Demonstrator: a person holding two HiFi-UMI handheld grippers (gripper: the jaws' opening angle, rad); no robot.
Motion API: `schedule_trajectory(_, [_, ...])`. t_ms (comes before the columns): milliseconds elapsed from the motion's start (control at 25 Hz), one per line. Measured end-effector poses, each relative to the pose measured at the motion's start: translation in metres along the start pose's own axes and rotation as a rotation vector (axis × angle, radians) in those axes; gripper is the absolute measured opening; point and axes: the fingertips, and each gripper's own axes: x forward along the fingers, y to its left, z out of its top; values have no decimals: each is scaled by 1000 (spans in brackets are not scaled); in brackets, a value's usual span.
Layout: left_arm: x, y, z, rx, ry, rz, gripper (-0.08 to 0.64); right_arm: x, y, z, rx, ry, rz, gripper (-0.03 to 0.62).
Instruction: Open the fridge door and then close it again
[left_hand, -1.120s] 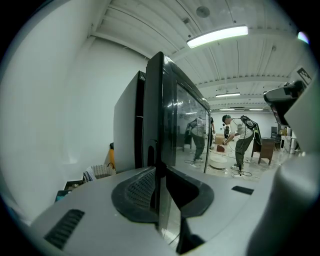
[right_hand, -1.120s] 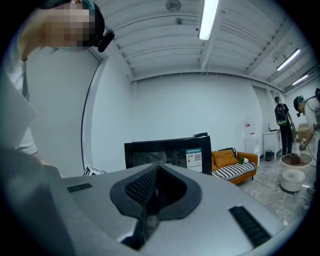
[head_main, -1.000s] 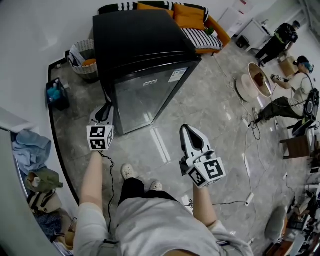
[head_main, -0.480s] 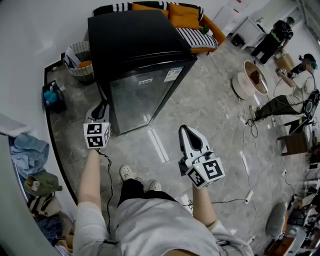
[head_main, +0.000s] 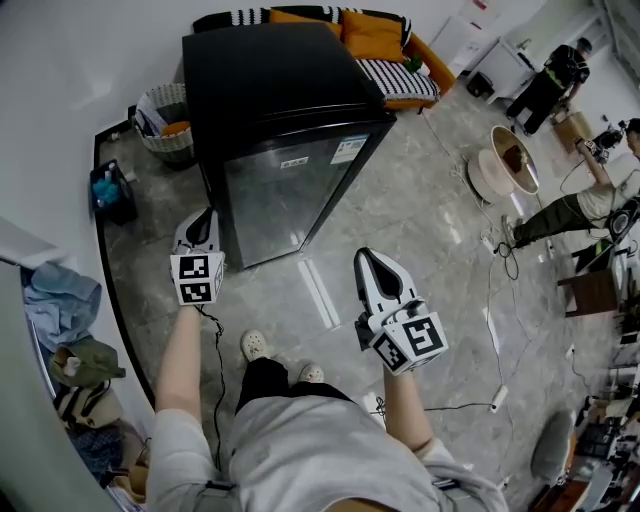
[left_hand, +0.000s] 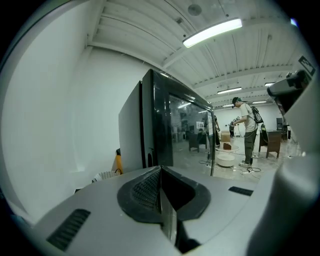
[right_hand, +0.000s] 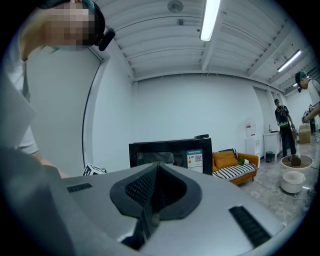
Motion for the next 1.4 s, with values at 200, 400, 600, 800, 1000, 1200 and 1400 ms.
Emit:
schedule_trajectory(200, [-27, -14, 19, -24, -59, -27, 14, 3, 6, 1, -9, -3, 36, 17])
schedule_trajectory(400, [-55, -35, 42, -34, -97, -62, 14, 4, 13, 4, -13, -11, 75, 17])
schedule_trajectory(600, [-83, -55, 64, -39, -129, -72, 14, 5, 19, 9, -18, -27, 118, 17])
schedule_trajectory(800, [-111, -76, 81, -56, -164, -70, 14, 0, 23, 14, -22, -41, 153, 17])
schedule_trajectory(1000, [-135, -95, 94, -77, -202, -60, 14, -8, 23, 21, -19, -57, 177, 17])
schedule_trajectory(1200, [-157, -108, 104, -70, -228, -43, 14, -17, 26, 26, -23, -69, 197, 17])
schedule_trajectory(1400, [-177, -121, 117, -52, -255, -27, 14, -27, 29, 27, -27, -85, 213, 17])
